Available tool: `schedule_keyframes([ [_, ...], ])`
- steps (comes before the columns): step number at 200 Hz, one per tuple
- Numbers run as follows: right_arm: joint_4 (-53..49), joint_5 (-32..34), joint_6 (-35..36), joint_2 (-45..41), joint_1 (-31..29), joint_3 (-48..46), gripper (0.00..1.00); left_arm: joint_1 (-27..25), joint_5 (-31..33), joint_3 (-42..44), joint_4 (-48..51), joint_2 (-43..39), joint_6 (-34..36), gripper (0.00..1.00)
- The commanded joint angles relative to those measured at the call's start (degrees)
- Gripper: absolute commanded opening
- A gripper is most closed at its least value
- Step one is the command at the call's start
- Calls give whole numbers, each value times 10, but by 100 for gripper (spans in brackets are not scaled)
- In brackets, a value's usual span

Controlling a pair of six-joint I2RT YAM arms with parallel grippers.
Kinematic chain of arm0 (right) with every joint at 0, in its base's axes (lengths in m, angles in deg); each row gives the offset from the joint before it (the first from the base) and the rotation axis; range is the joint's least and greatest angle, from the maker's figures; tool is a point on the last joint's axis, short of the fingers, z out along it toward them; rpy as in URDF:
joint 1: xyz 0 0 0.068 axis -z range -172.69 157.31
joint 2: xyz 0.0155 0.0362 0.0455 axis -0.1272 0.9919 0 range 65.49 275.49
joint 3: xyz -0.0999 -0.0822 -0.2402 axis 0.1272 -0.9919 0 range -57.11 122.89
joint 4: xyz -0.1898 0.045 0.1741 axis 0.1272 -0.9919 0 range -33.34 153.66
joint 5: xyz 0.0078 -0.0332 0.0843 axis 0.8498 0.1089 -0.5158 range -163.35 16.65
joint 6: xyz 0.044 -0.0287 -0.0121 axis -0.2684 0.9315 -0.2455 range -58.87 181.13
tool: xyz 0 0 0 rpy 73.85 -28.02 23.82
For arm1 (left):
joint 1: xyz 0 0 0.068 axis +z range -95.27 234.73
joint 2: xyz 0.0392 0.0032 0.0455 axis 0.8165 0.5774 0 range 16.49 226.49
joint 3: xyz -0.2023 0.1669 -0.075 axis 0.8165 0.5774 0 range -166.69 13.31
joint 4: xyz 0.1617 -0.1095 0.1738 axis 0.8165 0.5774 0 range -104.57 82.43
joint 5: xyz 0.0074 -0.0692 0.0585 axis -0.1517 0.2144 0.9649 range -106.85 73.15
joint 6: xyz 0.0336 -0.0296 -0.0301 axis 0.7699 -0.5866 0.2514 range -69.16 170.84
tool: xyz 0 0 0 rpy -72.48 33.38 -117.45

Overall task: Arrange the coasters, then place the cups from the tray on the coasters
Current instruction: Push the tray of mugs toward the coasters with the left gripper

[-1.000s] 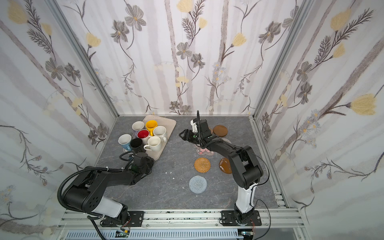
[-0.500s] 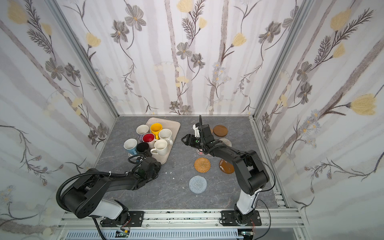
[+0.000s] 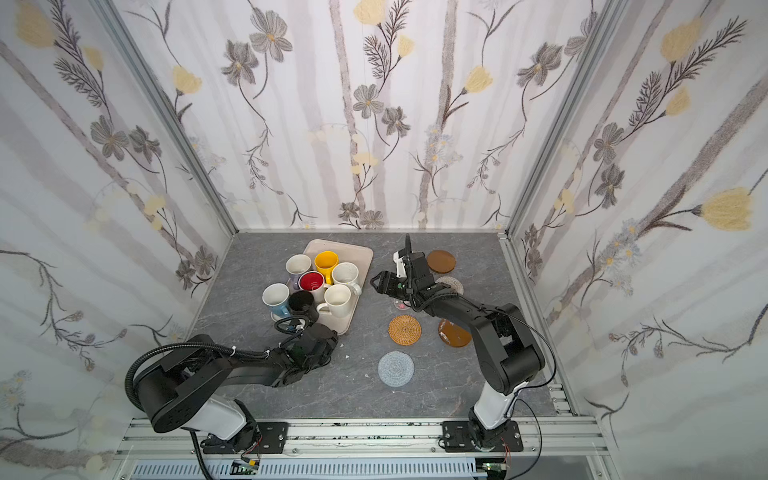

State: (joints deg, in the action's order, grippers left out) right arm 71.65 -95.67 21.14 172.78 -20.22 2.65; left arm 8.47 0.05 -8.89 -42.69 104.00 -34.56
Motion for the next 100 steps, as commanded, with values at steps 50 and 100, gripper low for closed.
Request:
schedule_keyframes([
  [50, 12, 12, 27, -13, 2, -12, 71, -14, -41, -5, 7, -8, 36, 0],
  [100, 7, 14, 32, -19, 2, -14, 72, -14, -48, -2, 10, -23, 41, 8],
])
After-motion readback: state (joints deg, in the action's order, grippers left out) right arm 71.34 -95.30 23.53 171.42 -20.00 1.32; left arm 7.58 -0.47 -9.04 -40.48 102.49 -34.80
